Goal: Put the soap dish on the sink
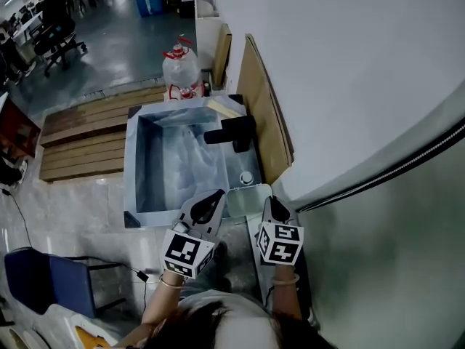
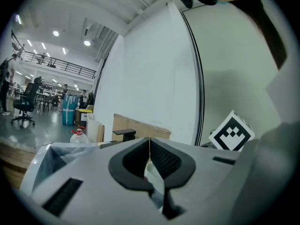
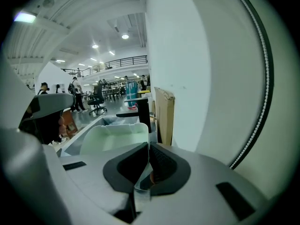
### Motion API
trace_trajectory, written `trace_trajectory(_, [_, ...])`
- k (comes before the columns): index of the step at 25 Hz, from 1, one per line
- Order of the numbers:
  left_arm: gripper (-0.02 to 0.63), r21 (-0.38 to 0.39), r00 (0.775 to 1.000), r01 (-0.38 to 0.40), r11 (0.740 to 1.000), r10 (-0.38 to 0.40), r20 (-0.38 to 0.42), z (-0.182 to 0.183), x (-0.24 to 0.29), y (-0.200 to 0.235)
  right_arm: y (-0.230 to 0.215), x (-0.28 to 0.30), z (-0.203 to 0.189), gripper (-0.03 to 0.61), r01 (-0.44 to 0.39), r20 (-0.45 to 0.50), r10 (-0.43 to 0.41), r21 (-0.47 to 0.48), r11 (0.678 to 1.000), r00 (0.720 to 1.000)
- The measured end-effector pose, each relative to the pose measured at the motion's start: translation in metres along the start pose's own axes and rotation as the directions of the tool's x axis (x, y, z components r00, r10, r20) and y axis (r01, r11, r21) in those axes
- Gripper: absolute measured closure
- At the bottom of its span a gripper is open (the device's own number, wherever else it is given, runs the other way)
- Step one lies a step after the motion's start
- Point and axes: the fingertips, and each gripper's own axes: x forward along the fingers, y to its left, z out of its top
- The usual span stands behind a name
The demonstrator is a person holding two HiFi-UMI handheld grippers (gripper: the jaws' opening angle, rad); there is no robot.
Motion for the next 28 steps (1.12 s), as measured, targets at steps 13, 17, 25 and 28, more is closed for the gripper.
trace_trajectory(13, [0.604, -0.030, 0.999, 0.030, 0.999, -0.031, -0.044, -0.016, 0.030, 0.019, 0.004, 0.043, -0.016, 0.548, 0.000, -0.063, -0.001, -0.022, 1.000, 0.998])
trace_trajectory(17, [0.604, -0.041, 0.998, 0.027, 0.999, -0.029, -0.057, -0.022, 0.037, 0.025, 0.006, 0.054, -0.024, 0.548, -0.008, -0.083, 0.004, -0.041, 0.999, 0.997])
trace_trajectory(25, [0.604, -0.052, 0.996, 0.026, 0.998, -0.030, -0.080, -0.031, 0.048, 0.031, 0.005, 0.069, -0.038, 0.547, -0.021, -0.109, 0.014, -0.061, 0.998, 0.994])
trace_trajectory(28, [0.604, -0.051, 0.996, 0.029, 0.998, -0.033, -0.085, -0.034, 0.050, 0.030, 0.004, 0.074, -0.044, 0.546, -0.027, -0.117, 0.020, -0.061, 0.998, 0.993])
